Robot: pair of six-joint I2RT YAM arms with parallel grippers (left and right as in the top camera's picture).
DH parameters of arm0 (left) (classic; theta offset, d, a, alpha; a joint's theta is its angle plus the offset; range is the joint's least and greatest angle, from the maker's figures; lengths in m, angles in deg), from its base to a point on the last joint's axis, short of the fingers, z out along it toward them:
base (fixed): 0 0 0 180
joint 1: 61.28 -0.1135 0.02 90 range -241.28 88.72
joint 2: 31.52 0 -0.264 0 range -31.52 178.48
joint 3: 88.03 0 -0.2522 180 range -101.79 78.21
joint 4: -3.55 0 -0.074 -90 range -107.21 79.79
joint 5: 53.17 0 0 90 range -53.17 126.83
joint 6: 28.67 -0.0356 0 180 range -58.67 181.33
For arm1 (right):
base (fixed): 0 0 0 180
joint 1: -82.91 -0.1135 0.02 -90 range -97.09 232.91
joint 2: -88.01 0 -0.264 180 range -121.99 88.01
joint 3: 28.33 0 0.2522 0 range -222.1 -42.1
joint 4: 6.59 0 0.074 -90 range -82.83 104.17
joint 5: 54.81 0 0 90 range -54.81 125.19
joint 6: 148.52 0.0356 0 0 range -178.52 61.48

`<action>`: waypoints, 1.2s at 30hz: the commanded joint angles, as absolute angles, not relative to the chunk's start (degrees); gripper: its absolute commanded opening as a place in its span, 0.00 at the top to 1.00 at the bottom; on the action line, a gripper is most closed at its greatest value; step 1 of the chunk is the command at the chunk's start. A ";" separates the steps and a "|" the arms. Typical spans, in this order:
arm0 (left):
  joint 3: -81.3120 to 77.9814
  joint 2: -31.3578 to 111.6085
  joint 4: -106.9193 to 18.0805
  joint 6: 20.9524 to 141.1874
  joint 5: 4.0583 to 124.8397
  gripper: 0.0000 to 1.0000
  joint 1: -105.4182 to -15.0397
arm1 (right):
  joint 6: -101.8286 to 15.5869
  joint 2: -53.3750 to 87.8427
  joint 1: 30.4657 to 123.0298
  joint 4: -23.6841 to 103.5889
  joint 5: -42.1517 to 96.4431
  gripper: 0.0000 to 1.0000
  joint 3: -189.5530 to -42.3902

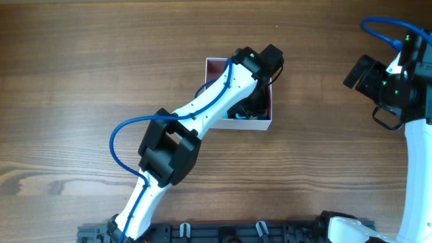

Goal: Pack container
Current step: 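Move the left gripper to the pig rattle drum and grasp its handle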

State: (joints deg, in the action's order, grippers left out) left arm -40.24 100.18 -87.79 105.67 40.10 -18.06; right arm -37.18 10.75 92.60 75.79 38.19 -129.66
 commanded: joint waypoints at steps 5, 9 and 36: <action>-43.83 94.78 -88.23 106.35 41.30 0.42 -20.35 | -37.44 10.43 92.74 75.74 37.56 0.00 -129.93; -44.88 90.56 -88.52 103.57 40.06 0.40 -21.44 | -37.44 10.43 92.74 75.74 37.56 0.00 -129.95; -32.99 77.77 -106.79 86.87 28.23 0.26 -37.01 | -37.46 10.43 92.74 75.74 37.56 0.00 -129.95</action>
